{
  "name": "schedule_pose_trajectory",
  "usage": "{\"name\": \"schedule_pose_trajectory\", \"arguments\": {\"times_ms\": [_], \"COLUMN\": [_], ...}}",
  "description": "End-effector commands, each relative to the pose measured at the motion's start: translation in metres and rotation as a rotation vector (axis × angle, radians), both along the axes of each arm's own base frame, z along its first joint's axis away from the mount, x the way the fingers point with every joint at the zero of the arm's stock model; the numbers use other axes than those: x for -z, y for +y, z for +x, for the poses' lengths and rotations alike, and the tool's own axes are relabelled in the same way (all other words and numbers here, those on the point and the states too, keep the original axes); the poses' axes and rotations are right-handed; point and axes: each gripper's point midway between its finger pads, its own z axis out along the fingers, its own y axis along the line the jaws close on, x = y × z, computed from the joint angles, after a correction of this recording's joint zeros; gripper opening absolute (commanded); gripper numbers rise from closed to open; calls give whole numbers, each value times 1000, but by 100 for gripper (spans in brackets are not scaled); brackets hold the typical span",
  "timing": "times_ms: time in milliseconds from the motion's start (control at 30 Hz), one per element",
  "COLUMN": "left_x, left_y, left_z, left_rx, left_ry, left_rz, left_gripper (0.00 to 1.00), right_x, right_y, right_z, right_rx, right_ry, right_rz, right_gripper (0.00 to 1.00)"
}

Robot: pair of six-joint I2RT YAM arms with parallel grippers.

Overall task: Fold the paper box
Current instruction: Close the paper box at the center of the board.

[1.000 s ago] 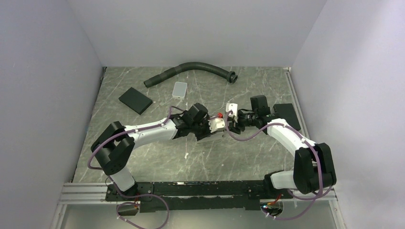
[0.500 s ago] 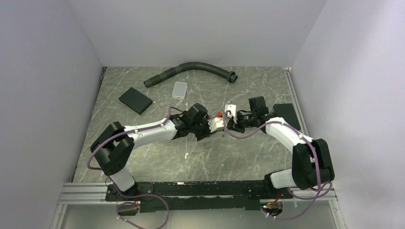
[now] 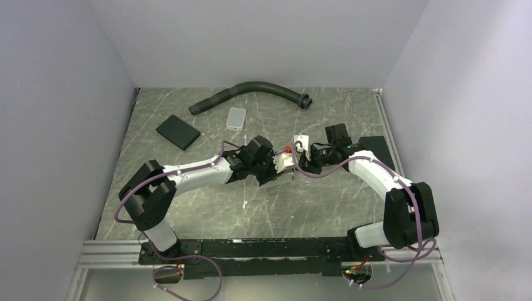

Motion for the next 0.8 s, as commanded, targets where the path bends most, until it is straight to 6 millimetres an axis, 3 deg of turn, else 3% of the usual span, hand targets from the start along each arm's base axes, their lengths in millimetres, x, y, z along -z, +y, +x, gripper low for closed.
{"name": "schedule_pose_trajectory", "arguments": {"times_ms": [0, 767], "left_x": [10, 13], "left_y": [6, 4], "left_z": [-9, -10], "left_rx": [-35, -26], "left_ry": [72, 86], "left_rz": [34, 41], "left_gripper": [31, 31], "right_x": [-17, -15], "right_y": [14, 15], "right_z": [-8, -22], "right_rx": [-64, -135], "right_ry": [44, 158], "right_rz": [65, 57], "right_gripper": [13, 19]}}
